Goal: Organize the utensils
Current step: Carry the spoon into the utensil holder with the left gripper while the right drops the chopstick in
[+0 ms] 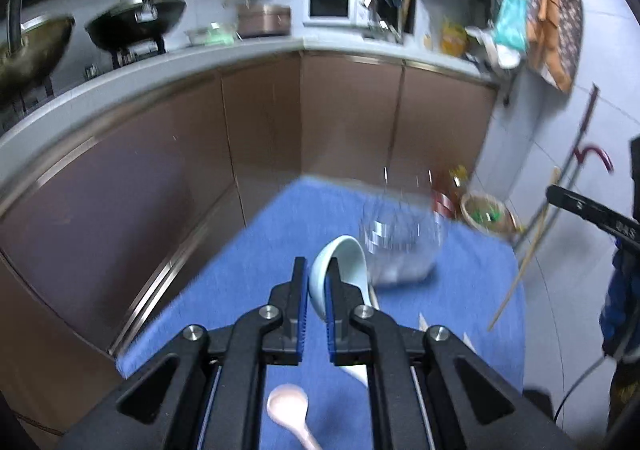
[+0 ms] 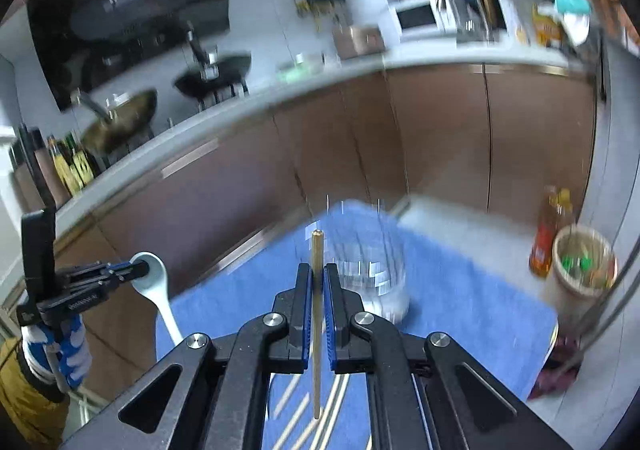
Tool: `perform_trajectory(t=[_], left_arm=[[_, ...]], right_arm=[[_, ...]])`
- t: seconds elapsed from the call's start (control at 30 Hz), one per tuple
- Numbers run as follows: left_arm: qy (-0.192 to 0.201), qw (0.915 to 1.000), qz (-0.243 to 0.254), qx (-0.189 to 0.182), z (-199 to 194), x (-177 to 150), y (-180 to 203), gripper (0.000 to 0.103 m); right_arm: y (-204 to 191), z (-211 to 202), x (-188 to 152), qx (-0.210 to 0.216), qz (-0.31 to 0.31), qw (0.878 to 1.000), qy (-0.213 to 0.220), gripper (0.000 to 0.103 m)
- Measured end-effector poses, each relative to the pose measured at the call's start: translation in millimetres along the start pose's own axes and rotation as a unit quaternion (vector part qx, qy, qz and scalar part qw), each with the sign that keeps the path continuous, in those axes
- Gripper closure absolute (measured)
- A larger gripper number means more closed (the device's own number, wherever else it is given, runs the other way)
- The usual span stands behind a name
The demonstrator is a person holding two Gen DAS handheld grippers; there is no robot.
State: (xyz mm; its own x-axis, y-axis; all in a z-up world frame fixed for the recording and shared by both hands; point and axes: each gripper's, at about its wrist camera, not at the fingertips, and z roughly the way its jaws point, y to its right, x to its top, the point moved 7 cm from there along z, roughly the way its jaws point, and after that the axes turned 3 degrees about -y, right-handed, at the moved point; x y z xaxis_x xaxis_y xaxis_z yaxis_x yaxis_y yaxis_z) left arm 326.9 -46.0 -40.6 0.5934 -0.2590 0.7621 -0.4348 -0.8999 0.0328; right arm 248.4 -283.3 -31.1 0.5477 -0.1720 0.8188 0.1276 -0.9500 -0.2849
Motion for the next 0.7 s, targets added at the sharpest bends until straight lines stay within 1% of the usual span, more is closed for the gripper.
perform_trajectory(t=[0.03,0.07,0.13,0.2,0.3,0.37,0.43,0.47,0.53,0.7], left_arm=[[0.008,0.9999,-0.007,0.004,0.2,10.4,4.4,0.096],[0.021,0.9995,-0.014,0.018,3.3,26.0,8.9,0.096],[0.037,0.9983,-0.017,0.042,11.6,45.7,14.0,0.096],[0.049,0.9967,-0.027,0.059,24.9,65.7,23.9,0.096],[0.063,0.9941,-0.031,0.082,48.2,85.3,35.2,0.096],[0.07,0.9918,-0.026,0.103,67.8,93.5,42.6,0.096],[0.074,0.9897,-0.017,0.121,82.9,96.6,49.5,0.096],[0.076,0.9877,-0.014,0.136,94.0,96.9,52.4,0.096],[0.074,0.9868,-0.011,0.144,109.7,93.1,56.3,0.096],[0.07,0.9844,0.002,0.161,145.3,75.2,64.3,0.096]], right_arm=[[0.0,-2.4,11.7,-0.001,0.0,1.0,0.017,0.097],[0.6,-2.3,26.6,-0.002,0.001,0.999,0.037,0.097],[0.0,-1.0,42.0,-0.007,-0.002,0.998,0.06,0.097],[-1.2,2.4,59.6,-0.015,-0.009,0.996,0.087,0.097],[1.3,14.9,82.4,-0.027,-0.016,0.993,0.117,0.097],[4.9,25.1,88.2,-0.04,-0.022,0.991,0.127,0.097],[11.2,38.5,90.4,-0.053,-0.025,0.989,0.134,0.097],[14.1,44.4,89.8,-0.062,-0.03,0.988,0.138,0.097],[18.5,54.9,86.9,-0.076,-0.04,0.986,0.142,0.097],[34.7,94.1,60.4,-0.09,-0.04,0.987,0.124,0.097]])
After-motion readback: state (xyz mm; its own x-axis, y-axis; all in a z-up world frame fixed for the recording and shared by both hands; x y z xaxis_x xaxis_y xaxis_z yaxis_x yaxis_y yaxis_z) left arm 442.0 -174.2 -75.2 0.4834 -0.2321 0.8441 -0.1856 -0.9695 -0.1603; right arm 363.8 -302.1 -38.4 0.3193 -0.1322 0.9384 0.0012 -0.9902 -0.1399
